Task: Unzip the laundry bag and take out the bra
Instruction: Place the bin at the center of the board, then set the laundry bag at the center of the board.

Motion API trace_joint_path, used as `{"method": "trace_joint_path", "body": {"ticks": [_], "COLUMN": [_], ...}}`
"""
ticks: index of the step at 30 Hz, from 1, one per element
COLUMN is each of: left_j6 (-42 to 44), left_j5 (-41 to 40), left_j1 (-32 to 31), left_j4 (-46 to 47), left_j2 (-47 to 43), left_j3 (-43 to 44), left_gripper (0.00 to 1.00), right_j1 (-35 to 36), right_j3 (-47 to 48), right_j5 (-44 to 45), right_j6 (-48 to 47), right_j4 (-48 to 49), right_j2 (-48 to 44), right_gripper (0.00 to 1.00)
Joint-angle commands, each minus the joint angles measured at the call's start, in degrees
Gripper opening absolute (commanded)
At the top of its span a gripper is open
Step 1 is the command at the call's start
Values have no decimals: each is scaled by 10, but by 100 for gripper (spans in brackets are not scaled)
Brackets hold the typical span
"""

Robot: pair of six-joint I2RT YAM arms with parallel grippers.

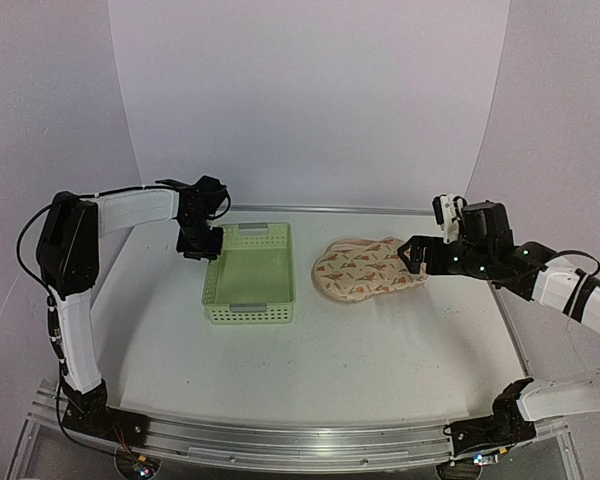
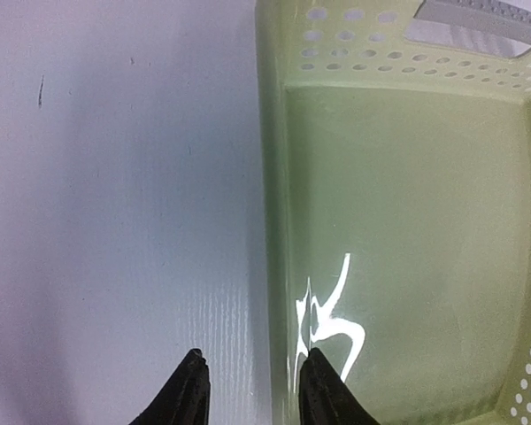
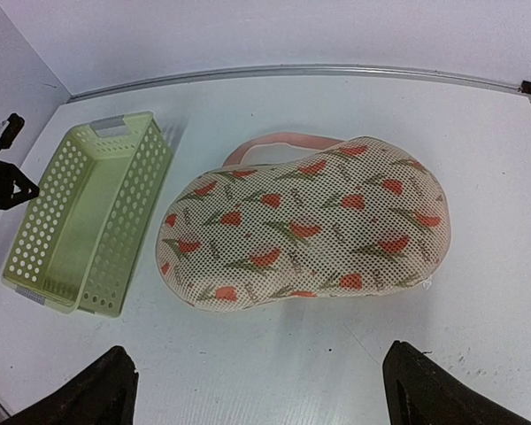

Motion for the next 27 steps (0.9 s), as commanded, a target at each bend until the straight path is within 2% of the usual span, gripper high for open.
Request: {"method": "trace_joint_path", "body": {"ticks": [1, 8, 21, 24, 27], "left_j6": [18, 44, 77, 81, 81], "left_j5": [-18, 3, 105, 110, 145], "left_j1": [3, 3, 3, 3, 3], "left_j4": [5, 5, 26, 60, 83], "left_j2": [-50, -110, -213, -238, -263], "left_j3": [40, 43, -3, -46, -79], "left_gripper": [38, 62, 89, 99, 99], "right_j1": [2, 2, 2, -21, -61], "right_j3": [23, 22, 24, 25, 35], "right_j5": [34, 85, 133, 135, 98], "right_j6": [9, 24, 94, 103, 91], "right_j4": [6, -2, -7, 2, 19], "right_j2": [-4, 7, 98, 131, 162], "right_gripper": [98, 98, 98, 98, 98]}}
